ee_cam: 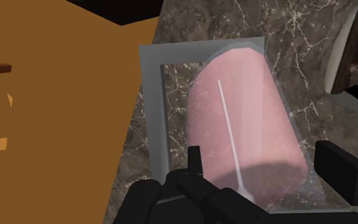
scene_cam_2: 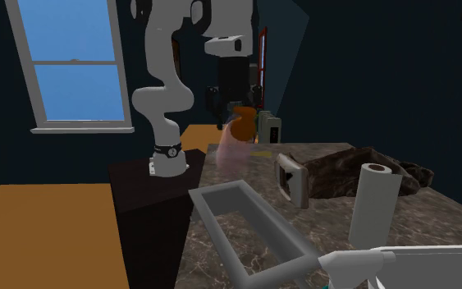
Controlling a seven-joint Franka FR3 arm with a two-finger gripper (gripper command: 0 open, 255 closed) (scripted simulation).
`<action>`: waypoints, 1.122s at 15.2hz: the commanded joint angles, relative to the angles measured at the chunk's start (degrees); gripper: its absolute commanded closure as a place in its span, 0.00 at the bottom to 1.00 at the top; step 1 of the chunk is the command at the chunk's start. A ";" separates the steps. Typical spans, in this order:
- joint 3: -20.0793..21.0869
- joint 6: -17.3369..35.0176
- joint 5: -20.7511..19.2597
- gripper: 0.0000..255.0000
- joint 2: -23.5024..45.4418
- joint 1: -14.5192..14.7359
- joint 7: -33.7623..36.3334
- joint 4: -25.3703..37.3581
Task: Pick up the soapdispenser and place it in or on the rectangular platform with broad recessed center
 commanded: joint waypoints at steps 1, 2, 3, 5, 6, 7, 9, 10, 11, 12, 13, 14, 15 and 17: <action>-0.39 -0.98 -0.82 1.00 3.88 -0.53 -0.49 4.81; -0.62 -1.42 -1.22 1.00 5.93 -0.80 -0.80 7.26; -0.86 -1.94 -1.62 1.00 8.08 -1.05 -1.11 9.90; -0.86 -0.44 -1.68 1.00 8.44 -1.02 -1.09 8.76; -0.85 0.31 -1.71 1.00 8.63 -1.02 -1.08 8.19; -0.85 1.04 -1.74 1.00 8.85 -1.01 -1.07 7.68; -0.83 2.53 -1.81 1.00 9.31 -0.99 -1.03 6.64; -0.83 3.27 -1.85 1.00 9.56 -0.99 -1.01 6.15; -0.83 4.01 -1.90 1.00 9.81 -0.98 -0.99 5.66; -0.82 4.75 -1.94 1.00 10.08 -0.97 -0.97 5.19; -0.82 5.49 -1.99 1.00 10.36 -0.96 -0.94 4.73; -0.81 6.22 -2.04 1.00 10.66 -0.95 -0.91 4.28; -0.81 6.96 -2.10 1.00 10.96 -0.94 -0.89 3.84; -0.81 8.43 -2.22 1.00 11.60 -0.92 -0.82 3.01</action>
